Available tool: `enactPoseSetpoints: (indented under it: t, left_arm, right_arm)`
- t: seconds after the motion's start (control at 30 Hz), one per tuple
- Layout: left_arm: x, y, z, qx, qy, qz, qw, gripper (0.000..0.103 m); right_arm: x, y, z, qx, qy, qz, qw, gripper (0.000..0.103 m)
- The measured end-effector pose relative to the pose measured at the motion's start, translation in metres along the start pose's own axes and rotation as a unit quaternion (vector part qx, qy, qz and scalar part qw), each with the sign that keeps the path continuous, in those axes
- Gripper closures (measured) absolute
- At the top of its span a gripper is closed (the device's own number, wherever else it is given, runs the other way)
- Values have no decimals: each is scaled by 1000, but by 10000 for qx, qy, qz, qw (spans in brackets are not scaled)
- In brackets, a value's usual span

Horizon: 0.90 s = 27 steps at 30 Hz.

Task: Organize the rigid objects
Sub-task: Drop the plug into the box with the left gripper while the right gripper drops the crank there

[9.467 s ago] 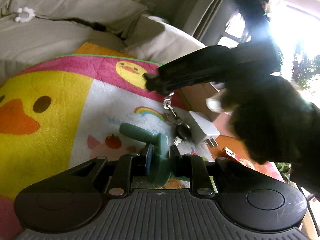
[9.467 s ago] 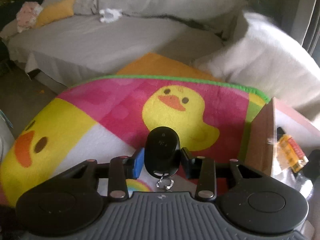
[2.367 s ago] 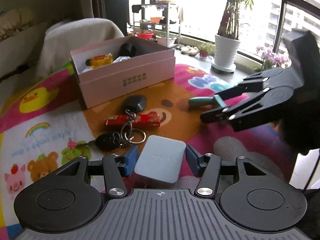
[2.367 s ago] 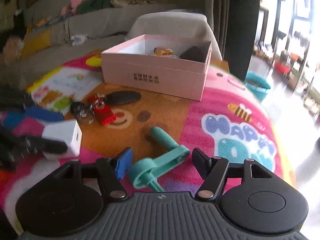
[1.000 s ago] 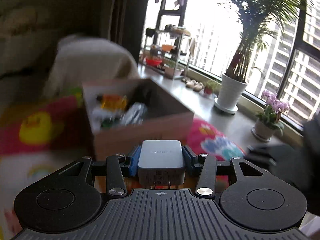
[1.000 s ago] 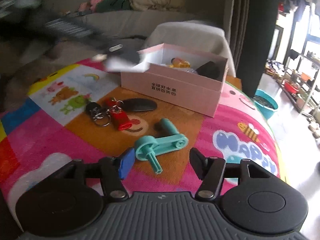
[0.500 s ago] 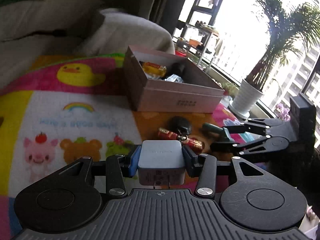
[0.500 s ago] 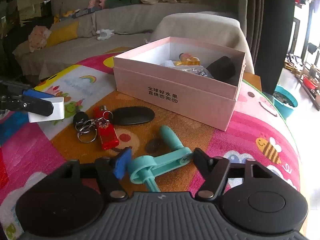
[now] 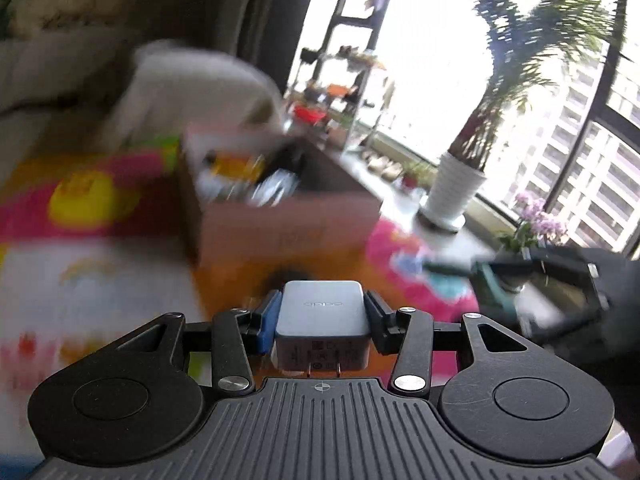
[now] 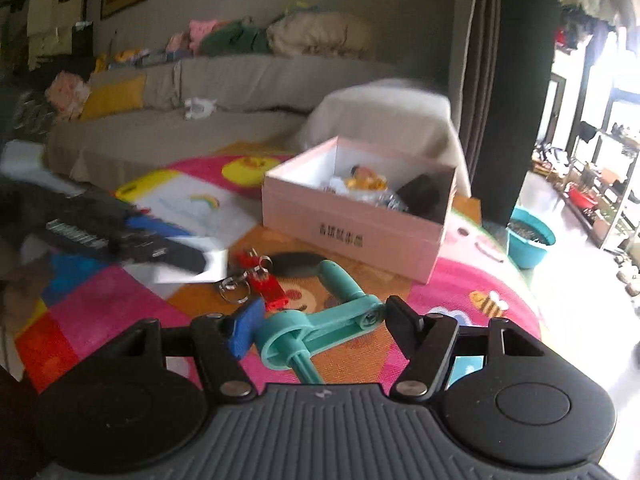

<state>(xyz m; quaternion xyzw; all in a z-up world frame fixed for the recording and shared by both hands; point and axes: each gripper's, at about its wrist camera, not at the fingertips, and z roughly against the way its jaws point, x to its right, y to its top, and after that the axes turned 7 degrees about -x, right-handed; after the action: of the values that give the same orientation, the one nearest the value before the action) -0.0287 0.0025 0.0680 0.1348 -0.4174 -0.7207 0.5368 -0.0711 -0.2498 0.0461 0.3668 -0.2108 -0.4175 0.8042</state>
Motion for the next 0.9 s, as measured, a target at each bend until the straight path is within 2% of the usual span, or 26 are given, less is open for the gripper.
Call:
enactPoseSetpoints:
  t: [0.1, 0.23, 0.3, 0.4, 0.5, 0.67, 0.8, 0.9]
  left_arm:
    - [11, 41, -21, 243, -21, -224, 9995, 53]
    - [12, 93, -74, 311, -119, -50, 9994, 53]
    - [8, 107, -104, 180, -18, 26, 9998, 54]
    - [4, 110, -134, 27, 245, 93, 9997, 55]
    - [-6, 104, -131, 200, 276, 298, 9990, 55]
    - [-29, 73, -73, 712, 278, 602, 9953, 55]
    - [-37, 23, -28, 613, 485, 671, 9947, 55]
    - [-47, -14, -6, 381, 464, 912, 9940, 55]
  right_arm:
    - [-1, -1, 15, 141, -9, -140, 9998, 36]
    - [-2, -3, 21, 214, -130, -256, 9994, 36]
    - [-2, -5, 21, 196, -214, -327, 9990, 36]
    - [0, -12, 24, 169, -323, -413, 9985, 36]
    - [6, -19, 24, 48, -424, -509, 9978, 36]
    - [23, -23, 12, -232, -632, -859, 9940, 36]
    - [32, -3, -1, -202, -614, -990, 9930, 36]
    - [36, 34, -17, -61, -557, -986, 9936, 36]
